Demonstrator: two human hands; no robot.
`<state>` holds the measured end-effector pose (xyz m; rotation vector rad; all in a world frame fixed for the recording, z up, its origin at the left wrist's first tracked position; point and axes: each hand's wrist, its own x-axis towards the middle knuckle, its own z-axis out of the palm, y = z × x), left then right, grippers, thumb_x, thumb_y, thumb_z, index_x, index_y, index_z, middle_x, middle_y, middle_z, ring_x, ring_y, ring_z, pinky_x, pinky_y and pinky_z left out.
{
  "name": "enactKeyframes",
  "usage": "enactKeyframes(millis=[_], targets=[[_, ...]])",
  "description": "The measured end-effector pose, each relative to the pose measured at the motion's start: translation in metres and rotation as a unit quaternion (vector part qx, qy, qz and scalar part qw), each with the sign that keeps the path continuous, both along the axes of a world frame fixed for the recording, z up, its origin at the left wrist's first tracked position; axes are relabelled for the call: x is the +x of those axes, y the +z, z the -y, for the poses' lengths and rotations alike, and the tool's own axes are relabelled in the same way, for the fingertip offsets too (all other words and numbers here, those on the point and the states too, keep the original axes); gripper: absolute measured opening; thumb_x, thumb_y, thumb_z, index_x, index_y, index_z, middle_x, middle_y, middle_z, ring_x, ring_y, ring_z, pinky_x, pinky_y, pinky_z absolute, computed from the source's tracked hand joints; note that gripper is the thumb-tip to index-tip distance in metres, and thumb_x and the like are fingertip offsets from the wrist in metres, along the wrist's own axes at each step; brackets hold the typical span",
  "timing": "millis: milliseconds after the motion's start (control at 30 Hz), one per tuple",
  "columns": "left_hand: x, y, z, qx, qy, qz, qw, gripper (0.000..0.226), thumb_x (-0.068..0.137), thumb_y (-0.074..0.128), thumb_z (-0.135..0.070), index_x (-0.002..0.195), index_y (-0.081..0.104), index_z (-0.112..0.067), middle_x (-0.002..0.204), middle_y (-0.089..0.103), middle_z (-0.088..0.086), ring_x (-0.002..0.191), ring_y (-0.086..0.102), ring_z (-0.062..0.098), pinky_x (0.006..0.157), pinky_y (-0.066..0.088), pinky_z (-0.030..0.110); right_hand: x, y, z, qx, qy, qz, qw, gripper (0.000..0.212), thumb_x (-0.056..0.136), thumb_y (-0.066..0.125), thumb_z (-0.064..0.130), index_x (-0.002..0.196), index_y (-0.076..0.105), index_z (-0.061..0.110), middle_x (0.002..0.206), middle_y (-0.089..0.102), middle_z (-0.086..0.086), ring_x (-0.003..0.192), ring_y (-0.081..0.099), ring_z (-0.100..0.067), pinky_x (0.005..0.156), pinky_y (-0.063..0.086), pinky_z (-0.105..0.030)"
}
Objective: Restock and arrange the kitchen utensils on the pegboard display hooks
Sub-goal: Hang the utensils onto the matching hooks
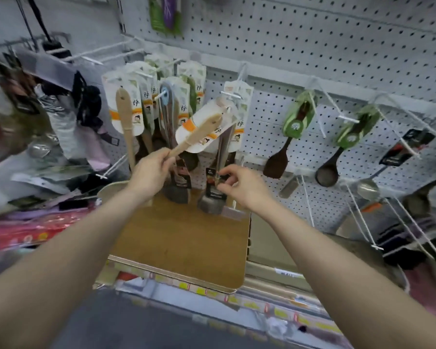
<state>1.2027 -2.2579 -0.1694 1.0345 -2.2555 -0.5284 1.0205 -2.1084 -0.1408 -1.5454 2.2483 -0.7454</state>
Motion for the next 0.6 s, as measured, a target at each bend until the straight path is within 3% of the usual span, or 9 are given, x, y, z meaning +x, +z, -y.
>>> enactKeyframes(millis=[133, 267, 367, 500, 600], targets=[[0.017, 0.004, -0.023, 0.021, -0.008, -0.001, 1.000, 0.018, 0.101, 0.044, -0.028, 0.092, 0.053, -0.016, 0.073, 0.057, -0.002, 0.066, 0.052, 0.018, 0.058, 0.036, 0.034, -0.006, -0.006, -0.003, 0.013, 0.003, 0.004, 1.000, 0.031, 0.089, 0.070, 0.025, 0.118, 0.060, 0.022, 0.075, 0.058, 0.013, 0.069, 0.055, -0.003, 0.059, 0.039, -0.023], [0.010, 0.001, -0.048, 0.111, -0.040, 0.017, 0.993, 0.016, 0.101, 0.045, -0.027, 0.101, 0.059, -0.021, 0.078, 0.060, -0.013, 0.072, 0.058, 0.003, 0.062, 0.043, 0.018, -0.006, -0.010, 0.001, 0.020, -0.014, -0.001, 1.000, 0.016, 0.088, 0.070, 0.025, 0.097, 0.057, 0.027, 0.074, 0.057, 0.013, 0.069, 0.055, -0.005, 0.055, 0.036, -0.019], [-0.005, -0.004, -0.056, 0.145, -0.052, 0.024, 0.988, 0.019, 0.100, 0.048, -0.027, 0.102, 0.063, -0.016, 0.091, 0.067, -0.009, 0.086, 0.064, 0.011, 0.079, 0.052, 0.029, -0.007, -0.009, 0.002, 0.027, -0.016, -0.002, 0.999, 0.015, 0.088, 0.070, 0.023, 0.095, 0.057, 0.027, 0.073, 0.055, 0.015, 0.068, 0.053, -0.002, 0.056, 0.036, -0.019], [-0.025, -0.007, -0.054, 0.181, -0.043, 0.030, 0.982, 0.011, 0.098, 0.051, -0.028, 0.098, 0.061, -0.025, 0.090, 0.064, -0.009, 0.086, 0.062, 0.014, 0.074, 0.046, 0.029, -0.019, -0.007, 0.000, 0.018, -0.044, 0.005, 0.999, 0.019, 0.089, 0.070, 0.027, 0.103, 0.058, 0.026, 0.079, 0.058, 0.011, 0.073, 0.056, -0.006, 0.058, 0.040, -0.022], [-0.038, -0.013, -0.048, 0.187, -0.018, 0.039, 0.981, 0.005, 0.095, 0.056, -0.031, 0.097, 0.058, -0.027, 0.096, 0.065, -0.003, 0.090, 0.060, 0.018, 0.078, 0.045, 0.030, -0.030, -0.009, -0.006, 0.014, -0.063, 0.023, 0.998, 0.022, 0.090, 0.069, 0.025, 0.109, 0.059, 0.023, 0.085, 0.061, 0.010, 0.076, 0.057, -0.006, 0.061, 0.042, -0.021]])
